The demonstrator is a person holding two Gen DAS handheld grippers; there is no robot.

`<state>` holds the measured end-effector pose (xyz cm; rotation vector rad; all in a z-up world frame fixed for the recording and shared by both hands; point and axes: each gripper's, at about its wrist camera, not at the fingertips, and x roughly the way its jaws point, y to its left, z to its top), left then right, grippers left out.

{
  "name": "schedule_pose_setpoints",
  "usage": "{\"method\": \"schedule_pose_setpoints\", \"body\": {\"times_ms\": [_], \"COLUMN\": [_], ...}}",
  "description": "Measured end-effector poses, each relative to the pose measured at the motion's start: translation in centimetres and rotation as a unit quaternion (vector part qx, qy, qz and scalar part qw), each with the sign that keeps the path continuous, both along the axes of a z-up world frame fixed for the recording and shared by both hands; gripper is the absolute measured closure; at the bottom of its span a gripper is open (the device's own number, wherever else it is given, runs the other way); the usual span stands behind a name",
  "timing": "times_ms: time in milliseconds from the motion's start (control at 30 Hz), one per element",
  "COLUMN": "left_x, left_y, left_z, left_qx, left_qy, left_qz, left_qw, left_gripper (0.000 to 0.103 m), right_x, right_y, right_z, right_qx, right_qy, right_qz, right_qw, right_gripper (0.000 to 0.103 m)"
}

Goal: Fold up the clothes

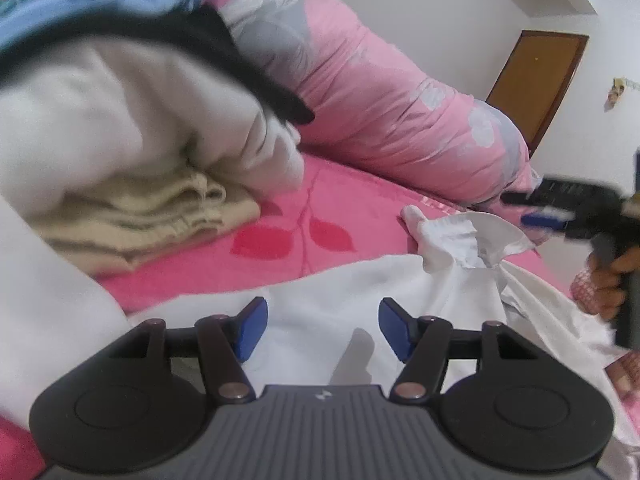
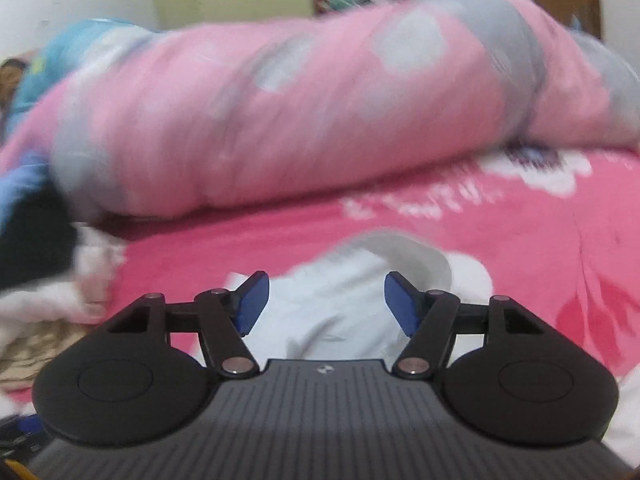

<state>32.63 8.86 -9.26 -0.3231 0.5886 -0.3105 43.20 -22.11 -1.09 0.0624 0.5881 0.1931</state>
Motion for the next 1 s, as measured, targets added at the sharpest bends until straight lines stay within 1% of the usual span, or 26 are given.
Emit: {"method": "schedule_pose_setpoints", "body": {"times_ms": [33, 67, 100, 133, 167, 200, 267, 300, 367, 400, 467, 567, 600, 667, 700, 733, 767, 800, 833, 867, 967, 1000], "left_x": [-0.2, -0.5, -0.7, -0.8, -0.9, -0.9, -0.7, -0.5, -0.3, -0.1, 0.2, 0.6, 0.6, 0.8, 0.8, 0.9, 1.0, 1.0, 1.1, 1.1, 1.1, 1.1], "left_y": [-0.1, 0.0, 0.0, 0.1, 0.1, 0.2, 0.2, 0.3, 0.8, 1.2, 2.0, 3.5, 4.0, 4.9, 5.2, 5.4, 5.5, 5.4, 5.3, 5.3, 5.1, 5.1], "left_z": [0.3, 0.6, 0.9, 1.1, 1.3, 1.4, 1.4, 1.5, 1.5, 1.5, 1.6, 1.8, 1.9, 2.0, 1.9, 1.9, 1.9, 1.9, 1.9, 1.9, 1.9, 1.9], "left_qx": [0.007, 0.013, 0.019, 0.024, 0.031, 0.038, 0.051, 0.054, 0.044, 0.036, 0.018, -0.011, -0.02, -0.035, -0.039, -0.042, -0.042, -0.04, -0.037, -0.033, -0.025, -0.023], "left_qy": [-0.007, -0.014, -0.021, -0.026, -0.028, -0.027, -0.021, -0.017, -0.009, -0.005, 0.002, 0.006, 0.007, 0.008, 0.009, 0.009, 0.009, 0.008, 0.007, 0.006, 0.005, 0.005], "left_qz": [0.003, 0.006, 0.009, 0.013, 0.018, 0.022, 0.03, 0.033, 0.034, 0.034, 0.035, 0.045, 0.05, 0.061, 0.067, 0.071, 0.073, 0.074, 0.074, 0.073, 0.075, 0.077], "left_qw": [0.9999, 0.9998, 0.9996, 0.9993, 0.999, 0.9987, 0.998, 0.9978, 0.9984, 0.9988, 0.9992, 0.9989, 0.9985, 0.9975, 0.9969, 0.9965, 0.9964, 0.9964, 0.9966, 0.9967, 0.9969, 0.9968], "left_gripper": [0.039, 0.039, 0.039, 0.039, 0.039, 0.039, 0.039, 0.039, 0.039, 0.039, 0.039, 0.039, 0.039, 0.039, 0.039, 0.039, 0.039, 0.039, 0.039, 0.039, 0.039, 0.039], "right_x": [-0.6, -1.1, -1.5, -1.9, -2.2, -2.3, -2.3, -1.9, -0.8, -0.1, 1.2, 2.2, 2.3, 2.4, 2.3, 2.0, 1.5, 0.9, 0.6, 0.3, 0.1, 0.2], "right_y": [1.2, 2.9, 4.7, 6.5, 8.4, 10.2, 13.0, 14.2, 15.9, 16.6, 17.5, 18.7, 18.7, 18.8, 18.7, 18.7, 18.7, 18.7, 18.7, 18.7, 18.7, 18.9], "right_z": [0.6, 0.7, 0.7, 0.7, 0.2, -0.6, -2.2, -3.1, -4.4, -4.9, -5.2, -6.3, -6.6, -7.3, -7.1, -6.8, -6.5, -6.2, -5.9, -5.5, -4.5, -4.4], "right_qx": [-0.012, -0.041, -0.072, -0.103, -0.137, -0.172, -0.23, -0.26, -0.308, -0.326, -0.33, -0.323, -0.322, -0.32, -0.308, -0.302, -0.308, -0.314, -0.312, -0.308, -0.283, -0.279], "right_qy": [-0.008, -0.009, -0.009, -0.01, -0.004, 0.006, 0.03, 0.047, 0.067, 0.073, 0.09, 0.14, 0.148, 0.162, 0.168, 0.161, 0.144, 0.124, 0.108, 0.093, 0.049, 0.037], "right_qz": [0.034, 0.079, 0.125, 0.171, 0.213, 0.256, 0.322, 0.347, 0.373, 0.382, 0.399, 0.448, 0.454, 0.464, 0.469, 0.47, 0.47, 0.474, 0.474, 0.472, 0.462, 0.46], "right_qw": [0.999, 0.996, 0.989, 0.98, 0.967, 0.951, 0.918, 0.9, 0.873, 0.862, 0.851, 0.822, 0.817, 0.81, 0.81, 0.813, 0.815, 0.813, 0.817, 0.821, 0.839, 0.842], "right_gripper": [0.039, 0.039, 0.039, 0.039, 0.039, 0.039, 0.039, 0.039, 0.039, 0.039, 0.039, 0.039, 0.04, 0.046, 0.07, 0.103, 0.101, 0.101, 0.102, 0.102, 0.102, 0.102]}}
